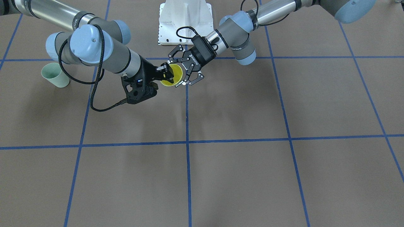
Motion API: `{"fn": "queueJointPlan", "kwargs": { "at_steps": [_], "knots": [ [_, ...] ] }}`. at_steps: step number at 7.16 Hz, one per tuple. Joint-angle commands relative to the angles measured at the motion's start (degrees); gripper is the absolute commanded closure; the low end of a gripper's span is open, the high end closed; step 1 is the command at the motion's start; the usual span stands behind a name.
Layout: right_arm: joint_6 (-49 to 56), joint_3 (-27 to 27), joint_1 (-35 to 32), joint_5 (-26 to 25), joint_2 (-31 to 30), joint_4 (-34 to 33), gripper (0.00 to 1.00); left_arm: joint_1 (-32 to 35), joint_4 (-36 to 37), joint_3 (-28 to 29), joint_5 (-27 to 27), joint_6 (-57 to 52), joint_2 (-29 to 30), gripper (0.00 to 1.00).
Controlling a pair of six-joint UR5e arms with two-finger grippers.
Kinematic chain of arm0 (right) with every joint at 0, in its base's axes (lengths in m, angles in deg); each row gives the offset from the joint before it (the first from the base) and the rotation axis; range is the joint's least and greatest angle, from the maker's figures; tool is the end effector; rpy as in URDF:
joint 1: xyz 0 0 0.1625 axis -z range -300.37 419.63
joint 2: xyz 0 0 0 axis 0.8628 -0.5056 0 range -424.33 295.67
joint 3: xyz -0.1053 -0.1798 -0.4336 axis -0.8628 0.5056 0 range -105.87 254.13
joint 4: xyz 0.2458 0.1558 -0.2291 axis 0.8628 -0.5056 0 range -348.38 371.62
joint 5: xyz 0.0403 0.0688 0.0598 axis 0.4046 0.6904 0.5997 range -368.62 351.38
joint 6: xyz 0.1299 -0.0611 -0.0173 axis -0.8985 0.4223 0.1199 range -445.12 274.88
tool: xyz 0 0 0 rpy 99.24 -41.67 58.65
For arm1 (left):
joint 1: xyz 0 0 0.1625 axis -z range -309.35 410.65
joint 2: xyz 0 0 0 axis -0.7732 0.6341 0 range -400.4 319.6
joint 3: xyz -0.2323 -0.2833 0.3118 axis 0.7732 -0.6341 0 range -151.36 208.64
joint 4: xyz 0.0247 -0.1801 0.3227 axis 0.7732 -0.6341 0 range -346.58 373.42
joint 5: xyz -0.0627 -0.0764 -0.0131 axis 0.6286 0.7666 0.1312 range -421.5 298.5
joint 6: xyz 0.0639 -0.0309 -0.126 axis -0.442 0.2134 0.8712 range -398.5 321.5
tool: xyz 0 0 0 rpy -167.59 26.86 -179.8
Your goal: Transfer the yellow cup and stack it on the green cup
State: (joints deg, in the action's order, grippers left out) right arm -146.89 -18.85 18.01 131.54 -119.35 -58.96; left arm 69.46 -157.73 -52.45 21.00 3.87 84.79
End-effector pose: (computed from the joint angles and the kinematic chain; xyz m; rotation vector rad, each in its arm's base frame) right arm -0.4935 -0.4683 0.3100 -0.1193 -1.2158 -0.2337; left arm 0.6078 -0.3679 0.2645 1.1035 1.5201 0.2237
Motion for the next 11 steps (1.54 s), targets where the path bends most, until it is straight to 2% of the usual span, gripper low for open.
{"fn": "queueJointPlan", "kwargs": {
  "at_steps": [1, 3, 6, 11],
  "knots": [
    [0.07, -0.26, 0.05, 0.12, -0.27, 0.0, 0.39, 0.0, 0.02, -0.03, 0.03, 0.0, 0.05, 1.0],
    [0.07, -0.53, 0.13, 0.12, -0.35, 0.0, 0.38, 0.0, 0.02, -0.12, 0.03, 0.0, 0.05, 1.0],
    [-0.02, -0.62, 0.84, 0.12, -0.44, 0.0, 0.5, 0.0, 0.02, -0.12, 0.03, 0.0, 0.05, 1.0],
    [0.15, -0.79, 0.84, 0.21, -1.14, 0.18, 0.57, 0.0, 0.11, 0.05, -0.06, 0.0, 0.14, 1.0]
  ]
}}
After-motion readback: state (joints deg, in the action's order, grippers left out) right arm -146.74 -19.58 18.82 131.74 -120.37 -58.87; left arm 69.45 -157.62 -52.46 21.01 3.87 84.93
